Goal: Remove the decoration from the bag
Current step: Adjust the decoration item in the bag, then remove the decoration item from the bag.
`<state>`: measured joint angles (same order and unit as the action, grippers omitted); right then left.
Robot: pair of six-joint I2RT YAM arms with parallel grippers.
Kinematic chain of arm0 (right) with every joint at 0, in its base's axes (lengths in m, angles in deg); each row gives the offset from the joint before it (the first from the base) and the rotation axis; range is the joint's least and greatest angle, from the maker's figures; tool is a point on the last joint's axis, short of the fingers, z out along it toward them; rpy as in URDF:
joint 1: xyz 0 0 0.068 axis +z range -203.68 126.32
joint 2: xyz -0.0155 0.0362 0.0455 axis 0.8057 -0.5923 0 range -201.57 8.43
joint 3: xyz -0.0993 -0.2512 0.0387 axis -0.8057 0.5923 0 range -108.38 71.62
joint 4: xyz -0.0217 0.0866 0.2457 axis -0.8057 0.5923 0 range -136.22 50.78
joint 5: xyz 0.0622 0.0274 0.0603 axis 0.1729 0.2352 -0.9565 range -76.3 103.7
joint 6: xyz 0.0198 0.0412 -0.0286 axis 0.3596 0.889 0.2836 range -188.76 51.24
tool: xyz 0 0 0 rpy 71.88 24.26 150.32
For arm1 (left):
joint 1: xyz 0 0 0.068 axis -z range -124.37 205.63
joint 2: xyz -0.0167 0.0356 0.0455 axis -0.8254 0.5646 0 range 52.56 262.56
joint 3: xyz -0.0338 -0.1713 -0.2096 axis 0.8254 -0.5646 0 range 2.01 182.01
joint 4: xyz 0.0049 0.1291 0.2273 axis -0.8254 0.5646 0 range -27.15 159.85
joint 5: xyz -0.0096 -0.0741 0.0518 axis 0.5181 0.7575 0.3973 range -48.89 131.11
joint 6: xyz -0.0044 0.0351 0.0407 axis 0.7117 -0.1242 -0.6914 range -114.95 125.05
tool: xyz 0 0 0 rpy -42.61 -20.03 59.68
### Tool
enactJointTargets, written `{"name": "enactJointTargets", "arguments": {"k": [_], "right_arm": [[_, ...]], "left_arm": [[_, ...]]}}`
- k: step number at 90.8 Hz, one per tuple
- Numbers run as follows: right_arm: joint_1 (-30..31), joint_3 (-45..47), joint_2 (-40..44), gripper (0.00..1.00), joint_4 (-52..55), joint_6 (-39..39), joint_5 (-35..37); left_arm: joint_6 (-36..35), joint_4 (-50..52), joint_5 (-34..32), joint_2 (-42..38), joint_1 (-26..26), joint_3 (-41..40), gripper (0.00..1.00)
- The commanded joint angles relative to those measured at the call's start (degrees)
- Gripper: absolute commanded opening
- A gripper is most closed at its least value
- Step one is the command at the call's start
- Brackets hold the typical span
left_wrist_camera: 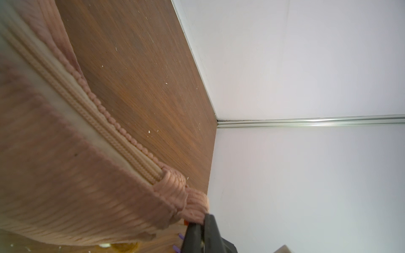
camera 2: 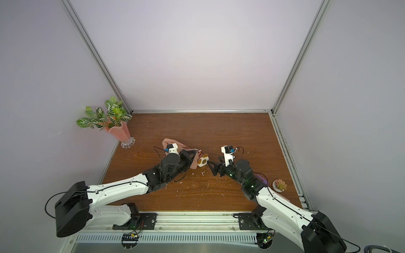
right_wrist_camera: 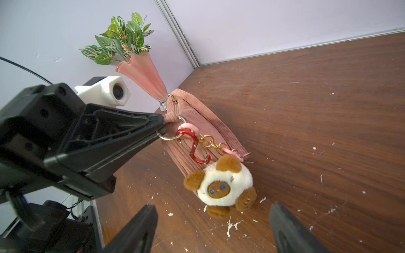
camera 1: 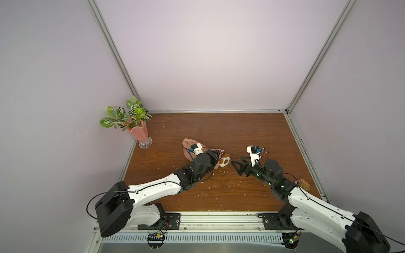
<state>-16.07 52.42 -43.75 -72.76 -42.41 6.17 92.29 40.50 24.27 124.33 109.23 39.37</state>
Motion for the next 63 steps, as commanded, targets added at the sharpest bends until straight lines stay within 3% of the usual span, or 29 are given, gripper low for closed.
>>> {"name": "enactJointTargets", "arguments": {"k": [1, 39, 63], "right_arm": [[2.29, 0.94, -0.58, 0.83, -5.94, -2.34, 9.17], [4.7, 4.61, -1.54, 0.82, -13.8, -4.62, 14.74], [7.17, 4.66, -4.51, 0.81, -19.69, -8.16, 18.2]], "left_arm": [[5.94, -7.26, 1.88, 0.66, -0.43, -1.38, 0.0], [14.06, -16.17, 0.3, 1.78, -0.17, -3.24, 0.0], [15.37, -15.34, -0.19, 1.41, -0.17, -3.48, 0.0]]}}
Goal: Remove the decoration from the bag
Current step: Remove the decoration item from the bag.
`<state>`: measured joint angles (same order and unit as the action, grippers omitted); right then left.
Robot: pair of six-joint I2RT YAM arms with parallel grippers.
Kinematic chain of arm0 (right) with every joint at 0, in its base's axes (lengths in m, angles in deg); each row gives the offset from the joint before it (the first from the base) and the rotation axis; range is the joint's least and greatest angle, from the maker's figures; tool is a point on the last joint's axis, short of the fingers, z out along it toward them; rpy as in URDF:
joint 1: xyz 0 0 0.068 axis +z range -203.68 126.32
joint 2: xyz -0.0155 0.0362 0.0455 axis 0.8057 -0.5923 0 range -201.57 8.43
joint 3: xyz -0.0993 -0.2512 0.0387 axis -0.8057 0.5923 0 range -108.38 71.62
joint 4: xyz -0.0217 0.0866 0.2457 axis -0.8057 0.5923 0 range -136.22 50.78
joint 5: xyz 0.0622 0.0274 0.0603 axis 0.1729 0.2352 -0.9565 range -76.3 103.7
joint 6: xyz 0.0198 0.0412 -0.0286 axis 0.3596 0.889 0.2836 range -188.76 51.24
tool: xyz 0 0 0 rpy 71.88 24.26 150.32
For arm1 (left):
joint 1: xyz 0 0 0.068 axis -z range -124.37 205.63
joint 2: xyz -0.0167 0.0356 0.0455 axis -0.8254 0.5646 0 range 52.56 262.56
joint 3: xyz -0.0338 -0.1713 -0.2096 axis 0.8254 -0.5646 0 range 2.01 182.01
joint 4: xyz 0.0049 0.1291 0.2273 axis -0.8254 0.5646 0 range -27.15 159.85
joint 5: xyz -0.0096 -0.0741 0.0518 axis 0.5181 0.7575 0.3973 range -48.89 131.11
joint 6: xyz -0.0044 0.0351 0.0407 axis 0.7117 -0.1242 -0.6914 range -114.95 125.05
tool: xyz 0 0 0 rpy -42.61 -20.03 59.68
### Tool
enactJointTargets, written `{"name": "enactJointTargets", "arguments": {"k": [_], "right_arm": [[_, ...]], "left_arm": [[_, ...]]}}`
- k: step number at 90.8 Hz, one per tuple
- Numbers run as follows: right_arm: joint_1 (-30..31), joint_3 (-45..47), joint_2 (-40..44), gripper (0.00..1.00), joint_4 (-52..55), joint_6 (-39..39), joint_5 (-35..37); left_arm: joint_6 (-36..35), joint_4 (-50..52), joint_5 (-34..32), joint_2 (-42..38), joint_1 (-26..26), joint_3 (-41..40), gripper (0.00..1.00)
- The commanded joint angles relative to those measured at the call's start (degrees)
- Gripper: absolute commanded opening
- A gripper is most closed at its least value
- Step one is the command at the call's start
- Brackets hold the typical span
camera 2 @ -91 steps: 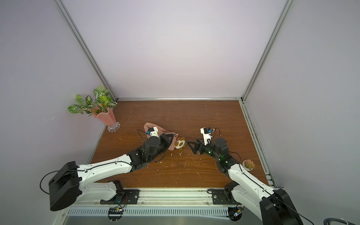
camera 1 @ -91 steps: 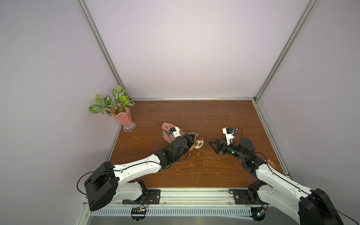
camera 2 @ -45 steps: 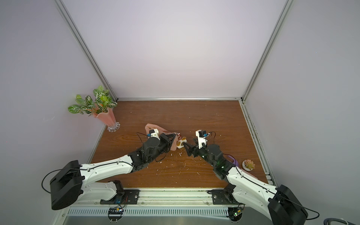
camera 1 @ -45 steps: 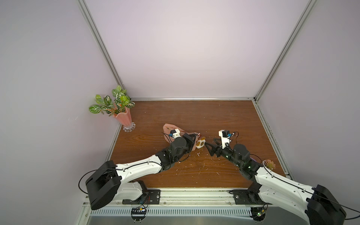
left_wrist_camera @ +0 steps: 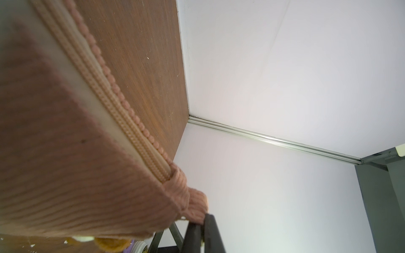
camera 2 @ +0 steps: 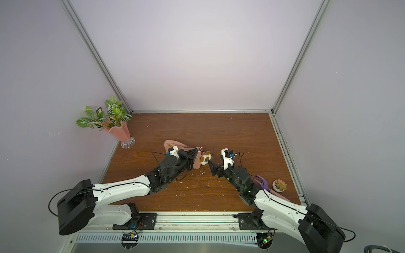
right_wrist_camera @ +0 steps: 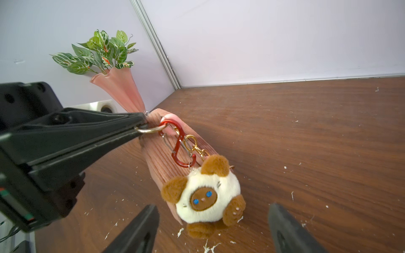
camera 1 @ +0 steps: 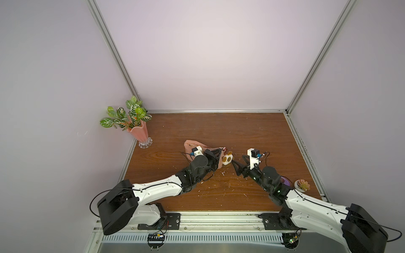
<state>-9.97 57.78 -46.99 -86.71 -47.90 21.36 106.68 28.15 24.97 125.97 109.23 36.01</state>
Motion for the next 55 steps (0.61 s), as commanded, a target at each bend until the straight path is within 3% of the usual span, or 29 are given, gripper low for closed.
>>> {"name": "enactJointTargets", "arguments": {"k": [1, 55], "right_arm": [[1.19, -0.76, -1.45, 0.81, -6.01, -2.8, 3.26], [5.87, -6.74, -15.2, 0.8, -15.66, -8.58, 11.06]], "left_arm": [[1.06, -2.91, -0.9, -0.25, -0.17, -0.18, 0.0], [1.58, -1.27, -1.34, -0.92, -0.17, -0.6, 0.0]]}}
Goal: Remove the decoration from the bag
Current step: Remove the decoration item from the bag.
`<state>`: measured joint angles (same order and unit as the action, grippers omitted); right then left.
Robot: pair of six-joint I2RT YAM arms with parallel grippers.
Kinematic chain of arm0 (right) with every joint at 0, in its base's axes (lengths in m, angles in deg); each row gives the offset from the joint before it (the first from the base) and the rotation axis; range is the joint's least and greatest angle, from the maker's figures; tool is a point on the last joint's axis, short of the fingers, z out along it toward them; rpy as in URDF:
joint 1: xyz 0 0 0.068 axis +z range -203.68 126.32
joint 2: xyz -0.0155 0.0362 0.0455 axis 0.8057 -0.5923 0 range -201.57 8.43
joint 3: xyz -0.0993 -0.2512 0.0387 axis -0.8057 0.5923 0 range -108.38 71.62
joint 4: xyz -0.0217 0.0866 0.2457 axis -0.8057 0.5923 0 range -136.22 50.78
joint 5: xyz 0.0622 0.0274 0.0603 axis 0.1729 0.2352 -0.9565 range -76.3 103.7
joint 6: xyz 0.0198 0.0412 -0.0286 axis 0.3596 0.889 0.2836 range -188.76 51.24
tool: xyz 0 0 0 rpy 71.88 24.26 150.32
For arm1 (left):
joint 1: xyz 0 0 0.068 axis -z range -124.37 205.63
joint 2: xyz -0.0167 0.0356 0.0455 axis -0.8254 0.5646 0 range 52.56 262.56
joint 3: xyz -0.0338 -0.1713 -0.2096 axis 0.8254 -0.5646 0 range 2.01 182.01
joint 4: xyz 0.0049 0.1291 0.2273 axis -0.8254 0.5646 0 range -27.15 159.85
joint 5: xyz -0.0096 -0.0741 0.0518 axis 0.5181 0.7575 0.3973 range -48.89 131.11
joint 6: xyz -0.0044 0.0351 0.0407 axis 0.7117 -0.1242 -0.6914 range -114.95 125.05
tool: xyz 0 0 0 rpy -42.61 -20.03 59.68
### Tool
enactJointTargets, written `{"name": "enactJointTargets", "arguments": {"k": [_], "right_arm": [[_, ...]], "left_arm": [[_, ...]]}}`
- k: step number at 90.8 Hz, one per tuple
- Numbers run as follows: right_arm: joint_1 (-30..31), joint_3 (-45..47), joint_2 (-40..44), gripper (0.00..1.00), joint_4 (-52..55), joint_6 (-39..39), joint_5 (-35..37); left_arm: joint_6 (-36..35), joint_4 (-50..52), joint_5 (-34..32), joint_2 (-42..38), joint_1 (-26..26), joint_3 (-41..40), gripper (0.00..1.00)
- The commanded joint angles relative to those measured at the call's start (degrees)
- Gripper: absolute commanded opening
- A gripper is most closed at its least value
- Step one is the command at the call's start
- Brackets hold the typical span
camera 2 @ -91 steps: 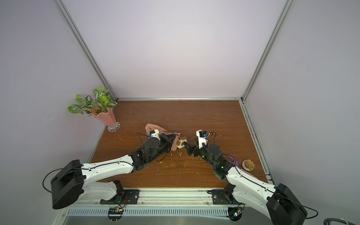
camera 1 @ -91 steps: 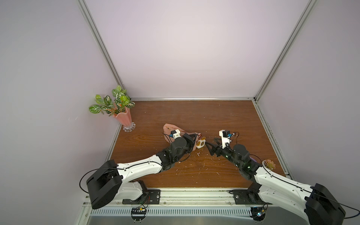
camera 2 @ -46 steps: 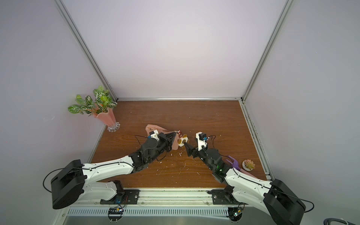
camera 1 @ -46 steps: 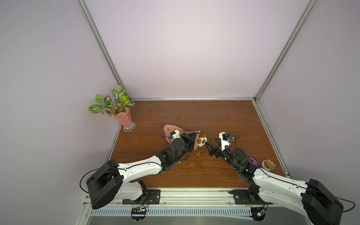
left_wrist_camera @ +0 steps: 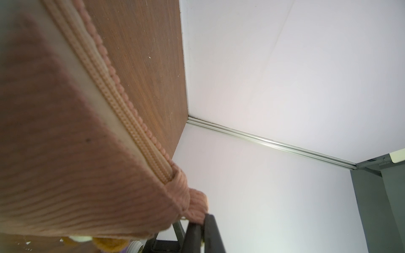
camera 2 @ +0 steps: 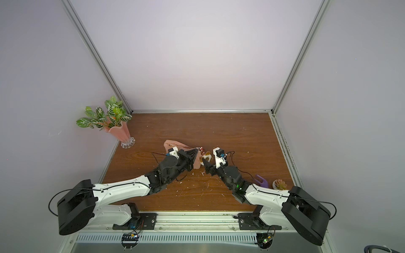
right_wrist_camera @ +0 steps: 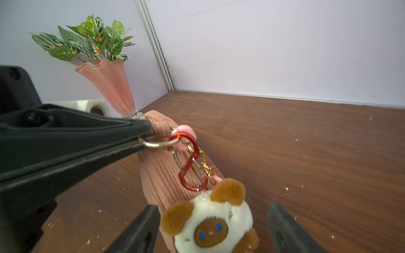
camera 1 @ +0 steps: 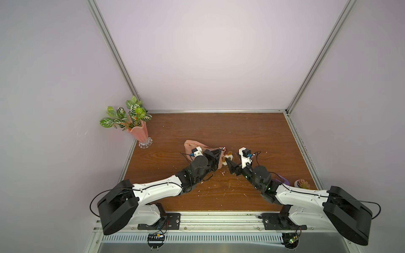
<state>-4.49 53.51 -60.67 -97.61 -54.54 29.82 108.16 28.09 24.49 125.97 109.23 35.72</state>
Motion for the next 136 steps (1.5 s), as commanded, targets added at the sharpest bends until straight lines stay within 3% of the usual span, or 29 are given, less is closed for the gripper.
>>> {"name": "enactJointTargets", "arguments": {"k": [1, 68, 136], "right_arm": [[0.38, -2.55, -1.76, 0.8, -4.94, -2.01, 2.74], [0.39, -7.07, -11.6, 0.75, -10.03, -4.66, 4.28], [0.41, -8.72, -14.7, 0.61, -10.21, -6.05, 3.5]], "left_arm": [[0.08, -1.19, -0.87, -0.91, -0.17, -0.32, 0.0], [0.21, -0.75, -1.06, -1.39, -0.14, -0.76, 0.0], [0.51, -0.65, -1.5, -1.59, -0.17, -1.26, 0.0]]}}
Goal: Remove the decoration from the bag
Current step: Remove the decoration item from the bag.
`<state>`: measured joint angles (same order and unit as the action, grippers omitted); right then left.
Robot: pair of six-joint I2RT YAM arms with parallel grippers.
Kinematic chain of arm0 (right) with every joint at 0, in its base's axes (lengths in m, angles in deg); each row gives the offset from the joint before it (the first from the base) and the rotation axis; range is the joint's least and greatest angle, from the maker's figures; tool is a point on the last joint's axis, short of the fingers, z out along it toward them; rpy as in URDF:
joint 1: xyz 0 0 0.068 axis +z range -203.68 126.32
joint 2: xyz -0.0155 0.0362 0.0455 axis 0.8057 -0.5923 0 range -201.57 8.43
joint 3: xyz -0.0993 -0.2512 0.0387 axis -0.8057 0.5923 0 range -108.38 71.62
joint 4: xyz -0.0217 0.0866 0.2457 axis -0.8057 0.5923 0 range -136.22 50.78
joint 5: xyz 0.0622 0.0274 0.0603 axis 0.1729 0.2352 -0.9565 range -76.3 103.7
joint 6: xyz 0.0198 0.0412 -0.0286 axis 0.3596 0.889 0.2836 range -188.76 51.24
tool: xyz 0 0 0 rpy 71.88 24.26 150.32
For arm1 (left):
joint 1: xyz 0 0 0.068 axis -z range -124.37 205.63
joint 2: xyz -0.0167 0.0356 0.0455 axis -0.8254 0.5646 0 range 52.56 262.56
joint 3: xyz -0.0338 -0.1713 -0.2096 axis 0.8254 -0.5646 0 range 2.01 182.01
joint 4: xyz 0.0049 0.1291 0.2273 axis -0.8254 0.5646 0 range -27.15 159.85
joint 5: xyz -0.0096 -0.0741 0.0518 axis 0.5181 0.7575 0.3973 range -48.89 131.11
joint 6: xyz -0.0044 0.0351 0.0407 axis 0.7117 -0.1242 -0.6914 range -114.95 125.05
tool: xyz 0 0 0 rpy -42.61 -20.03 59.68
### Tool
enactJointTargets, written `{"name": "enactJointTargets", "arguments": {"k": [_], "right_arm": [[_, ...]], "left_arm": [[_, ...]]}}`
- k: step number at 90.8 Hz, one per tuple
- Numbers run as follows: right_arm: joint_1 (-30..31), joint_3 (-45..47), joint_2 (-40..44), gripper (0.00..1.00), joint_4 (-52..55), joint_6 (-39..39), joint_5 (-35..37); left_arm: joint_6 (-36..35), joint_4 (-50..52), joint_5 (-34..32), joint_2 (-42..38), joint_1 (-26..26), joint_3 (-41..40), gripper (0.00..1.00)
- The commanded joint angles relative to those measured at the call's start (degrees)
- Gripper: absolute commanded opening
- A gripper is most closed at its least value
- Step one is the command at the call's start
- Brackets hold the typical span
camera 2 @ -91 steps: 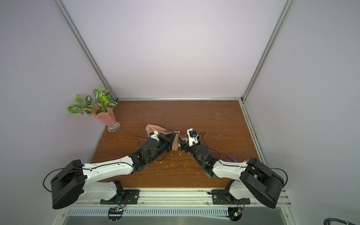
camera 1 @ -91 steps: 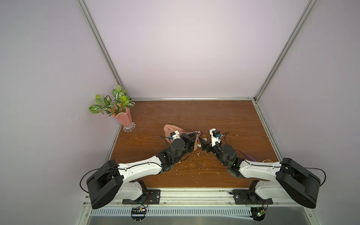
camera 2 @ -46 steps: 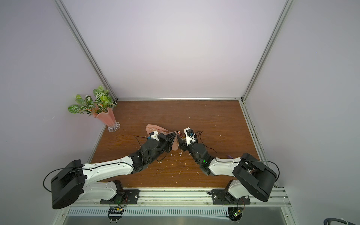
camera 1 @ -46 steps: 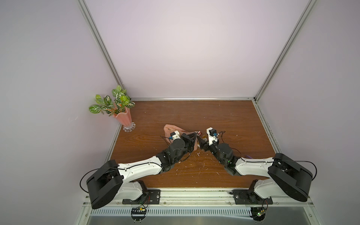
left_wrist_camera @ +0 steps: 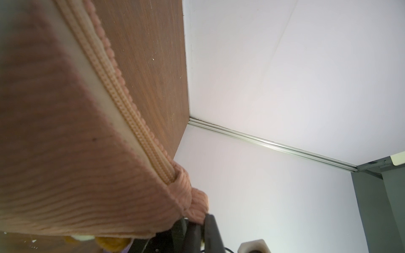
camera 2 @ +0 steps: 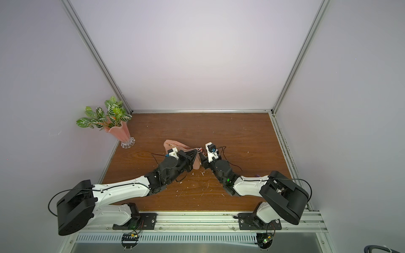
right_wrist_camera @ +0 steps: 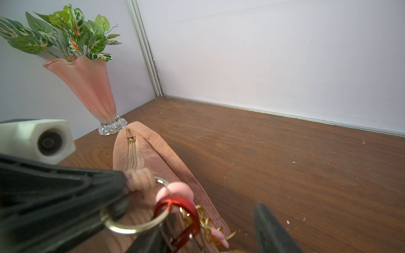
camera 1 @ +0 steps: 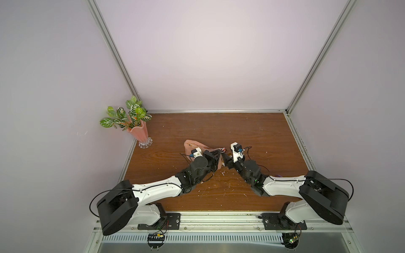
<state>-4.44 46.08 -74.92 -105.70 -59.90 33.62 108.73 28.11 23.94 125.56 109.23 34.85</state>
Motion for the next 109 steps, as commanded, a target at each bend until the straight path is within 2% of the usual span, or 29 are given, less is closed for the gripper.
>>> {"name": "enactJointTargets", "arguments": {"k": [1, 40, 56, 72, 81, 109], "right_arm": [[0.35, -1.28, -0.52, 0.61, -2.13, -0.65, -0.31], [1.08, 0.7, -1.39, 0.6, -3.6, -1.22, 1.06], [4.46, 1.67, -3.76, 0.62, -7.95, -5.31, 7.54], [9.56, 2.09, -8.41, 0.62, -16.9, -11.83, 19.27], [10.71, 2.04, -10.8, 0.62, -21.12, -14.12, 23.56], [10.82, 1.39, -11.13, 0.63, -23.08, -15.71, 26.04]], "left_arm": [[-0.05, -0.63, -0.95, -1.13, -0.17, -0.4, 0.0], [-0.12, -0.05, -1.03, -1.29, -0.12, 0.25, 0.0], [-0.1, 0.26, -1.14, -1.25, -0.17, 0.56, 0.0], [-0.12, 0.68, -1.24, -1.5, -0.17, 0.65, 0.0], [-0.14, 0.94, -1.4, -1.82, -0.17, 0.67, 0.0], [-0.14, 1.52, -1.93, -2.58, -0.2, 0.35, 0.0]]}}
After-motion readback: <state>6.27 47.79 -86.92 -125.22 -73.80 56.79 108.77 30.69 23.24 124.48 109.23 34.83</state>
